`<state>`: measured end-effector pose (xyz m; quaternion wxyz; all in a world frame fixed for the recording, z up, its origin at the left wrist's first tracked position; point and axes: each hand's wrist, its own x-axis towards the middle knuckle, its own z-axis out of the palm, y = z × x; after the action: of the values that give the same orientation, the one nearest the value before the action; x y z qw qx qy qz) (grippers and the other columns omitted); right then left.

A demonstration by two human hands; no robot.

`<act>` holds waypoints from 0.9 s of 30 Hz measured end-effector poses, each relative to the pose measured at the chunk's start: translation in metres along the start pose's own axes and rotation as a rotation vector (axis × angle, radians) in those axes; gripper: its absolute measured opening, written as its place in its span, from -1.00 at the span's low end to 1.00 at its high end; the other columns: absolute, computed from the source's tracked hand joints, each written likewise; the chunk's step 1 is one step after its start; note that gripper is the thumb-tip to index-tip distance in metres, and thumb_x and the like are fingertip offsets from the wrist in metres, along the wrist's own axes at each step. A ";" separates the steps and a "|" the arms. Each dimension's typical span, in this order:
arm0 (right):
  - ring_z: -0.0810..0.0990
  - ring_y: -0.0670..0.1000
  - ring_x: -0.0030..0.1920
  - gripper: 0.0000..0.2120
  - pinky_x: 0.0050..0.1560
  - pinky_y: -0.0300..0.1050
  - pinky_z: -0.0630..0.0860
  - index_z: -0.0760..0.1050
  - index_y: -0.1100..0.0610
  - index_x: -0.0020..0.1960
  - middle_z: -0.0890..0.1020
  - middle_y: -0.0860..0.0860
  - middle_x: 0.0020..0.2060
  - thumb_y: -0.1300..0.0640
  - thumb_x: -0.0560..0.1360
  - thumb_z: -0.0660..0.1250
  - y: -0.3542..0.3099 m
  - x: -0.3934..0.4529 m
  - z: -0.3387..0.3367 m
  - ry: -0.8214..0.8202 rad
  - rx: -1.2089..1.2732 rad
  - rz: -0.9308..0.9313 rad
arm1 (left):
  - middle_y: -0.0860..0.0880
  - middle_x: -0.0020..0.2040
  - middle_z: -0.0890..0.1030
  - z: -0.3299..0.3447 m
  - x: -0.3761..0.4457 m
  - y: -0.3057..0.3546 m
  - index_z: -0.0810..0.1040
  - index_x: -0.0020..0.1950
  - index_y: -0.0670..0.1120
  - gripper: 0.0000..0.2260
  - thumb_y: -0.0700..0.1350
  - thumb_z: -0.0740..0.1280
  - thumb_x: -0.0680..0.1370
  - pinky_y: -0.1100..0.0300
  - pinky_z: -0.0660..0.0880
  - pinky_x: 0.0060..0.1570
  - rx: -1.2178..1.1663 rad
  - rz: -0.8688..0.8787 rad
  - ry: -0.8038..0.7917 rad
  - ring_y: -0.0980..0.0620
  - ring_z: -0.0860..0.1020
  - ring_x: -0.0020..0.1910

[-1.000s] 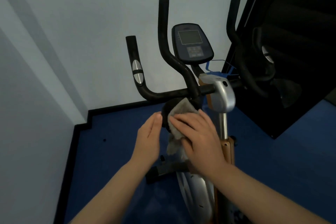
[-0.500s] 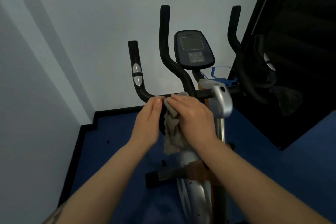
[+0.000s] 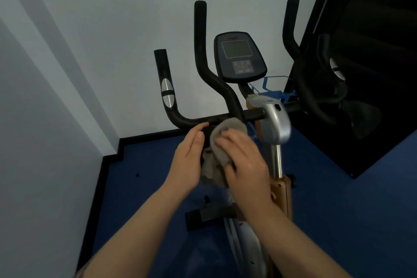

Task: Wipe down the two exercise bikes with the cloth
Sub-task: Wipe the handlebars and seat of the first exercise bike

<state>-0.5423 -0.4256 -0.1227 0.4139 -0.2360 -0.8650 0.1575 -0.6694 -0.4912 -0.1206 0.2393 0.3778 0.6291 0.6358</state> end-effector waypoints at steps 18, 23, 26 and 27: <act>0.59 -0.06 0.10 -0.63 0.18 -0.18 0.45 0.62 0.08 0.19 0.67 -0.04 0.06 0.34 0.43 0.40 -0.037 0.022 0.014 0.041 0.021 0.188 | 0.23 0.24 0.58 -0.039 0.003 0.013 0.46 0.35 0.15 -0.58 0.17 0.01 0.58 0.31 0.36 0.25 -0.179 -0.201 -0.250 0.30 0.48 0.27; 0.58 -0.20 0.12 -0.62 0.10 -0.16 0.57 0.55 -0.07 0.28 0.64 -0.16 0.10 0.24 0.53 0.35 -0.063 0.005 0.027 0.093 0.235 0.426 | 0.11 0.30 0.57 -0.041 0.005 0.021 0.47 0.38 0.03 -0.46 0.24 0.03 0.53 0.09 0.27 0.44 -0.298 -0.287 -0.250 0.18 0.48 0.31; 0.60 -0.17 0.12 -0.61 0.10 -0.08 0.59 0.58 -0.04 0.25 0.65 -0.15 0.09 0.30 0.51 0.37 -0.068 -0.009 0.019 0.082 0.320 0.438 | 0.17 0.30 0.56 -0.044 0.004 0.019 0.46 0.39 0.04 -0.46 0.25 0.02 0.54 0.08 0.26 0.45 -0.282 -0.284 -0.277 0.23 0.47 0.31; 0.61 -0.16 0.10 -0.64 0.09 -0.08 0.59 0.59 -0.02 0.24 0.66 -0.13 0.06 0.29 0.51 0.36 -0.065 0.000 0.019 0.068 0.317 0.431 | 0.16 0.30 0.56 -0.044 0.005 0.019 0.46 0.39 0.04 -0.47 0.24 0.03 0.54 0.08 0.27 0.44 -0.273 -0.281 -0.287 0.22 0.48 0.31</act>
<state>-0.5755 -0.4815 -0.1045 0.4314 -0.3523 -0.7448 0.3674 -0.7033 -0.5162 -0.0972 0.4613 0.3372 0.5431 0.6153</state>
